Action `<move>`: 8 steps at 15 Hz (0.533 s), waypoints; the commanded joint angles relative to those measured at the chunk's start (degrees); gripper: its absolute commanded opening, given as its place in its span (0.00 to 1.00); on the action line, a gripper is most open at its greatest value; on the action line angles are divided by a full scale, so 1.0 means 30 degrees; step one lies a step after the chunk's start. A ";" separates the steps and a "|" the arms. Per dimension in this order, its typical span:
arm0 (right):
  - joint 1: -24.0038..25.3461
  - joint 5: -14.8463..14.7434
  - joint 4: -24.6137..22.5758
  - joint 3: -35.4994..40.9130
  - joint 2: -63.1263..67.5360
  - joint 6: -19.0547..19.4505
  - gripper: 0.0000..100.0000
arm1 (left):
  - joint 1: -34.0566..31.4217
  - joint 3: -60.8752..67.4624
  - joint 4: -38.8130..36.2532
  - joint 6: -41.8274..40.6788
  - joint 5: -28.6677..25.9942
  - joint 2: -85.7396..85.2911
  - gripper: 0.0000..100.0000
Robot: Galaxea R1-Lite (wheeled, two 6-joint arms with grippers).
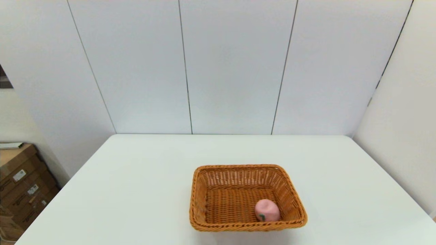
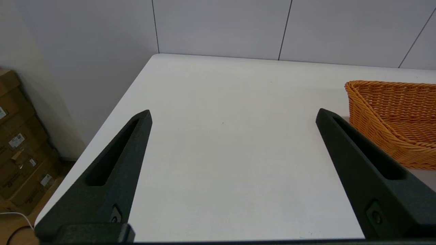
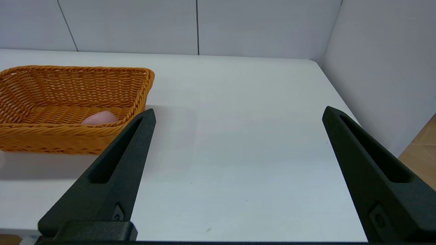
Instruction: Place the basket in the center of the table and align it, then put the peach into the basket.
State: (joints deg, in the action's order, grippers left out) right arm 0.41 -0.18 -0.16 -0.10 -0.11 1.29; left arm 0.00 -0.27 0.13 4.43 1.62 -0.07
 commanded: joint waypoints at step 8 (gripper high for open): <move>0.0008 -0.0027 -0.0035 0.0003 0.0037 -0.0255 1.00 | 0.0000 0.0002 -0.0015 0.0048 0.0016 -0.0005 1.00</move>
State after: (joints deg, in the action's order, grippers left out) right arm 0.41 -0.27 -0.22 -0.10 -0.10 0.44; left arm 0.00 -0.27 0.10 4.51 1.62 -0.07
